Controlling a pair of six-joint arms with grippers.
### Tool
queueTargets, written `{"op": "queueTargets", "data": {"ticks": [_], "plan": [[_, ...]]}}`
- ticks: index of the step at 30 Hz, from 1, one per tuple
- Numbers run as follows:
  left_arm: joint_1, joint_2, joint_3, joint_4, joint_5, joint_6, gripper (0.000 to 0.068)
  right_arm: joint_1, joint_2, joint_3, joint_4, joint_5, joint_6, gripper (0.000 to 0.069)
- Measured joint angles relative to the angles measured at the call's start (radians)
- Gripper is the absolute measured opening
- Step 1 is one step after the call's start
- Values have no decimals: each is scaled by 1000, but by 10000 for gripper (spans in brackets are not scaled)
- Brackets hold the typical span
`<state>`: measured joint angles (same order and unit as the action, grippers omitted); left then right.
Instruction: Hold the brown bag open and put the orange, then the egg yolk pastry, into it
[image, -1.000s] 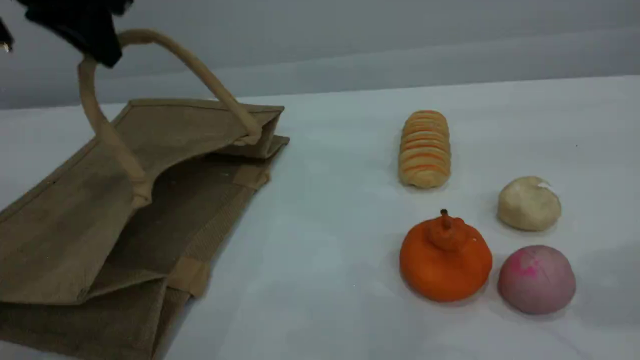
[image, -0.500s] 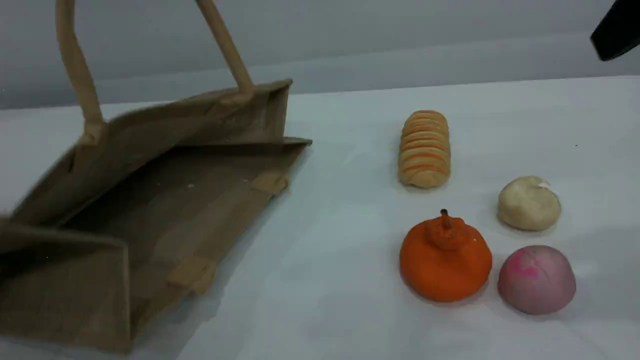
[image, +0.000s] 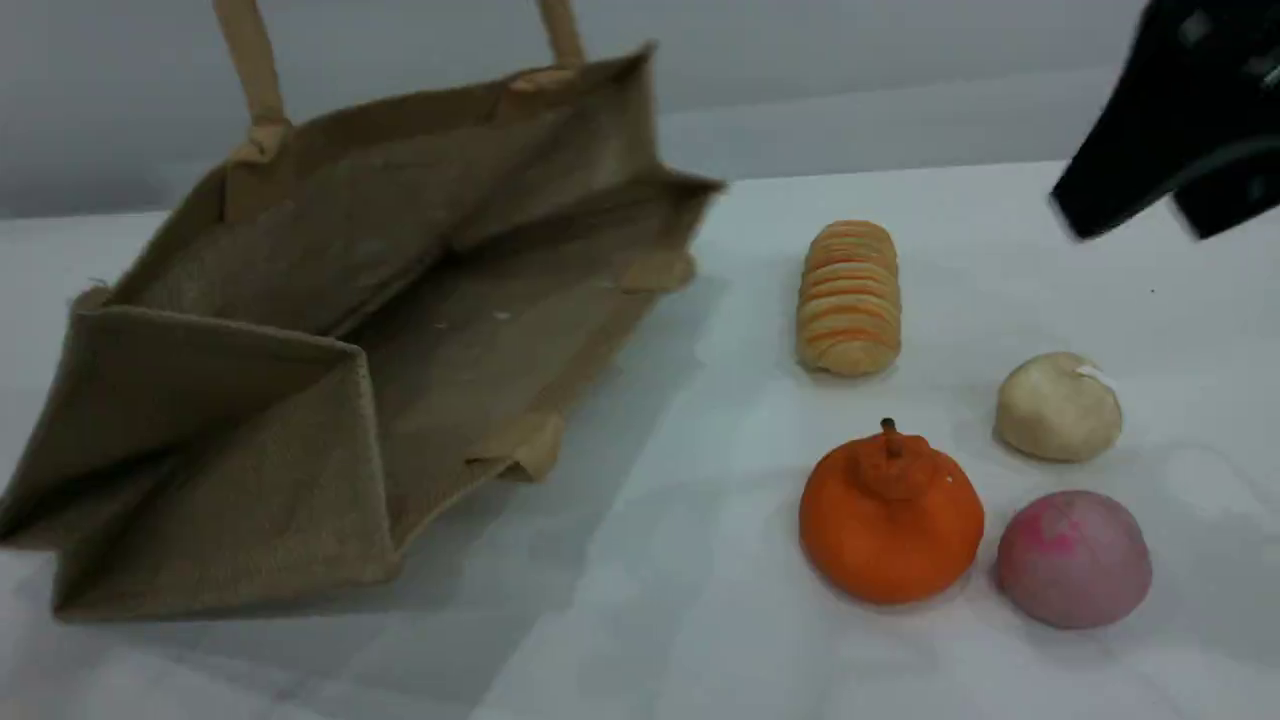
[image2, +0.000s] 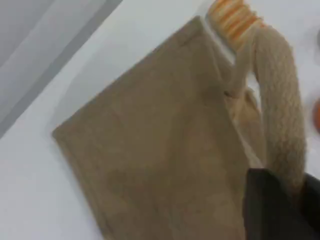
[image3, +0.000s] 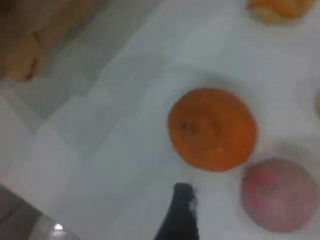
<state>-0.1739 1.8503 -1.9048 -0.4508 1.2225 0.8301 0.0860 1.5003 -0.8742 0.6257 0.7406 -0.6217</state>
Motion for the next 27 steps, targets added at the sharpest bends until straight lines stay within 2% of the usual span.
{"op": "queueTargets", "data": {"ticks": [5, 8, 19, 27], "plan": [[0, 0, 0, -67, 0, 127, 99, 76, 81, 0, 2, -56, -12, 590], [0, 0, 0, -77, 0, 182, 99, 108, 130, 0, 4, -86, -12, 590], [0, 0, -1, -84, -2, 180, 99, 238, 311, -1, 30, -222, -18, 590], [0, 0, -1, -163, -3, 180, 99, 264, 393, -1, 33, -385, -19, 590]]}}
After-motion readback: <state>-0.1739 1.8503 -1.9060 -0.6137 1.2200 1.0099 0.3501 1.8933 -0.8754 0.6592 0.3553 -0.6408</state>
